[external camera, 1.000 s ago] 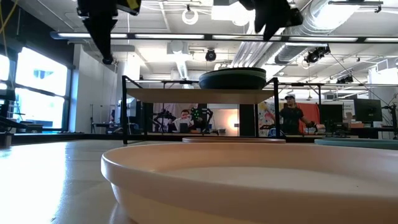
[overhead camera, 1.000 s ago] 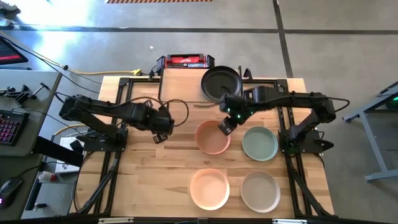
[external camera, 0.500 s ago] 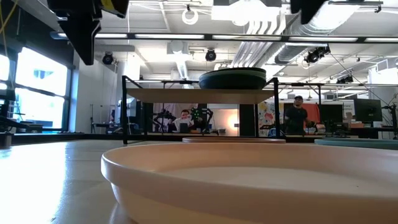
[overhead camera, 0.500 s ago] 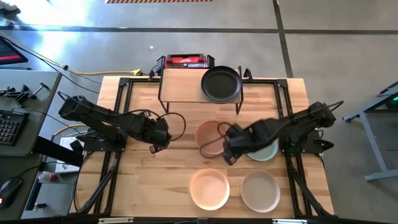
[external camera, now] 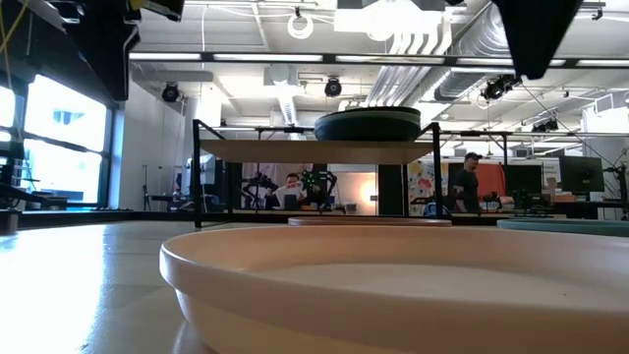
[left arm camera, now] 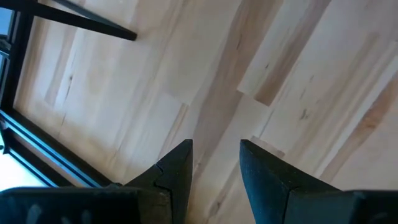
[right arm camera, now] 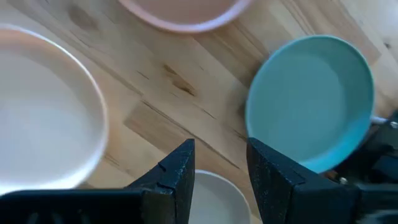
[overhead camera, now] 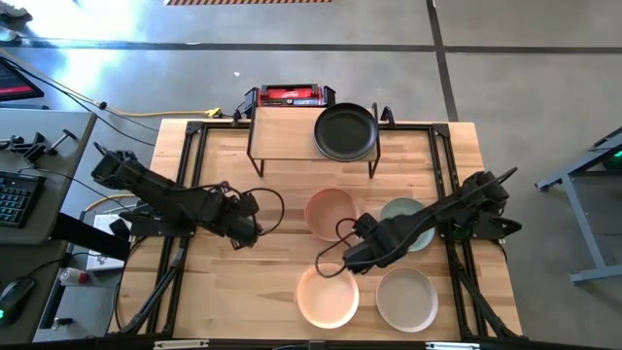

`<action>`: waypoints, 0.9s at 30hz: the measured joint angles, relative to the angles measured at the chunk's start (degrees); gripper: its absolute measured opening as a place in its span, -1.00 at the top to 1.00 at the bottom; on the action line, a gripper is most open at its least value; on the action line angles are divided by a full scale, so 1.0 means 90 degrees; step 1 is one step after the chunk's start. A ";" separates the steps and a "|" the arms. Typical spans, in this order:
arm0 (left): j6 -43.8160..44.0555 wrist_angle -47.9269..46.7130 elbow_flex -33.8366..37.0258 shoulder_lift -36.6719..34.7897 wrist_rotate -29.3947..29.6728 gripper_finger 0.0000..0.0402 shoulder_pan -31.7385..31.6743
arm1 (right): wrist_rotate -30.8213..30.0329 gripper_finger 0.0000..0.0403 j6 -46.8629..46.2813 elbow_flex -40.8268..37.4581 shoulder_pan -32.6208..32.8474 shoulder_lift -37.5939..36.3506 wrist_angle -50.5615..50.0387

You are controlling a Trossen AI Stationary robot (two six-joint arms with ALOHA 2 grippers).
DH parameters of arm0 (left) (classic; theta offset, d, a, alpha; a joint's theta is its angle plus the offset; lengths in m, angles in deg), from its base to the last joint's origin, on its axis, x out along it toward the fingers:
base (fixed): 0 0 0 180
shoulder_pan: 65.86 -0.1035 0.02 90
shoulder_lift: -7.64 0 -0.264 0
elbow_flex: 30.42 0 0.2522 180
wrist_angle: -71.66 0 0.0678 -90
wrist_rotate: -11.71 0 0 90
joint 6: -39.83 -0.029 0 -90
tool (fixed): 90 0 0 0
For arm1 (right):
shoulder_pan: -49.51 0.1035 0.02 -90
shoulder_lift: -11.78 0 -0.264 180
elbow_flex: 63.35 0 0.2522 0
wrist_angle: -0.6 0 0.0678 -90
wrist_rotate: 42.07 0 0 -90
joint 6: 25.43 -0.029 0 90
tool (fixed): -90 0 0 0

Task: Place and stack plates onto a shelf
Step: Put the green plate on the shelf

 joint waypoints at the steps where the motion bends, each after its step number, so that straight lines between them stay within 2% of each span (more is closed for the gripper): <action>1: 0.0054 0.0003 0.0000 0.0000 0.0000 0.39 0.0061 | 0.0000 0.38 0.0001 0.0000 0.0031 0.0055 -0.0062; 13: 0.0275 0.0029 0.0000 0.0000 0.0002 0.39 0.0357 | -0.0625 0.38 -0.0098 -0.0103 0.0122 0.0176 -0.0361; 15: 0.0276 0.0047 0.0000 0.0000 0.0002 0.39 0.0357 | -0.0579 0.38 -0.0110 -0.0388 0.0120 0.0089 -0.0370; 19: 0.0276 0.0072 0.0000 0.0000 0.0007 0.39 0.0357 | -0.0035 0.38 -0.0306 -0.1219 0.0123 -0.0287 -0.0248; 27: 0.0271 0.0133 0.0000 0.0000 0.0010 0.39 0.0328 | 0.0172 0.38 -0.0331 -0.2635 0.0123 -0.1437 0.1094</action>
